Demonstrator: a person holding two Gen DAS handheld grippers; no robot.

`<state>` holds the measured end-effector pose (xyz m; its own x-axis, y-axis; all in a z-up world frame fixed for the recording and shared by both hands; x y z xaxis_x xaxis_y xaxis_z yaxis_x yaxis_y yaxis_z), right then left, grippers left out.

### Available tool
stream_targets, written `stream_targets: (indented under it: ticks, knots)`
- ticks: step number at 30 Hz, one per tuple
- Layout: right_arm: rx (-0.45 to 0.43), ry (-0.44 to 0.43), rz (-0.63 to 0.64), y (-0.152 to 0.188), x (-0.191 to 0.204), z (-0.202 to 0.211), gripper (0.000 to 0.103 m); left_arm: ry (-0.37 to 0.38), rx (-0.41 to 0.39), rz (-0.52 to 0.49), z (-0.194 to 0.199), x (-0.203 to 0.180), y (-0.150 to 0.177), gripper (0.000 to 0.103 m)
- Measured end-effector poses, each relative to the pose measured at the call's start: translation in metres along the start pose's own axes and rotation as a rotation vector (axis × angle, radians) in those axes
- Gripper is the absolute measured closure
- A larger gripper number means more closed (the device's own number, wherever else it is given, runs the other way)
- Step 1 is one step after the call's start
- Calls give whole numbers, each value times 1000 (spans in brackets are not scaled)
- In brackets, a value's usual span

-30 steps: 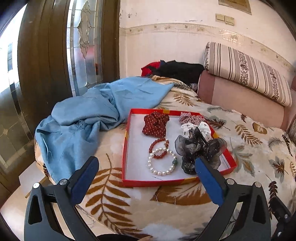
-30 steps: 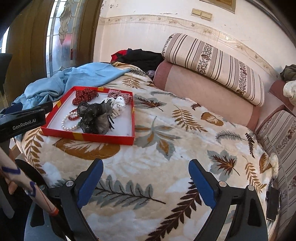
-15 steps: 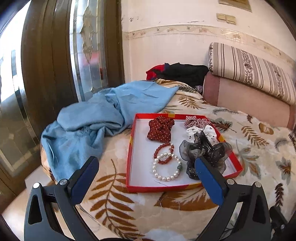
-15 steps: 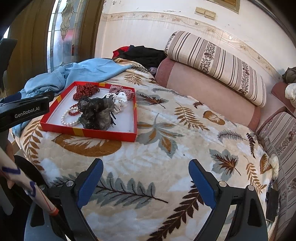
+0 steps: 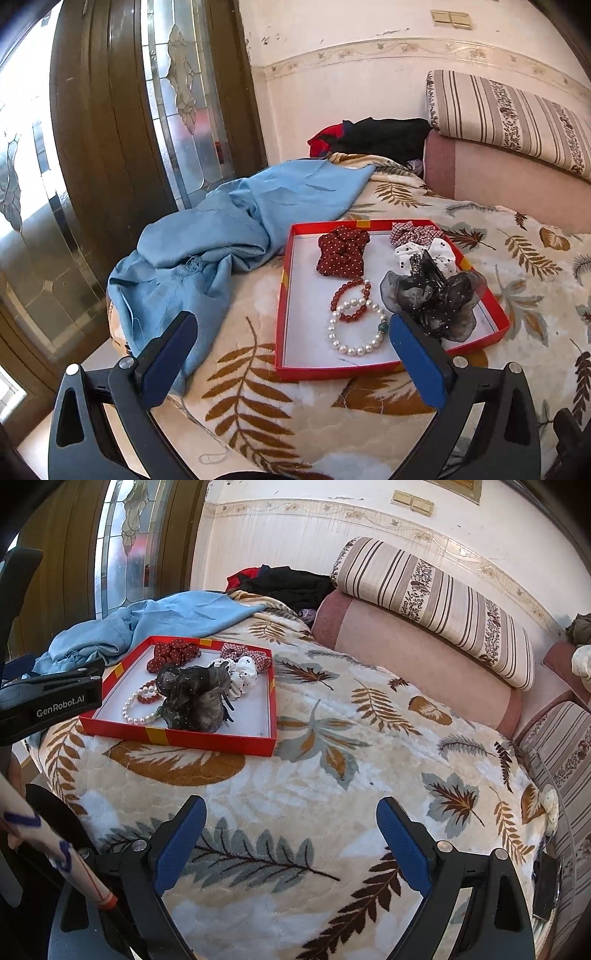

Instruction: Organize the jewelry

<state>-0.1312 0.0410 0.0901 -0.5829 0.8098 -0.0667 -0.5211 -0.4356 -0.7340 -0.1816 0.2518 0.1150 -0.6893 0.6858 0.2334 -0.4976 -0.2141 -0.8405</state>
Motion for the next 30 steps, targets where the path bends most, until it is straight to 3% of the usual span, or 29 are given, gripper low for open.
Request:
stream_targets:
  ticks: [30]
  knots:
    - [7,3,8,3,3,0,7,-8,11,8,-2,2,1,0]
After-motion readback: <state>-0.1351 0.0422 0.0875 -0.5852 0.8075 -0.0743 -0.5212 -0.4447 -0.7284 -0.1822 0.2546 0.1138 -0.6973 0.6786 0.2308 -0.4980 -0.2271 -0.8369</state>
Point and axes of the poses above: each gripper's, at about its wrist camera, not at the fingertips, and z roughly against the way its jaws point, x to its left, y to its underside, the point moved 2 cm from there along -z, roughly the way its jaws point, and after that the axes turned 9 degrees about -y, right-handed, at the moved point
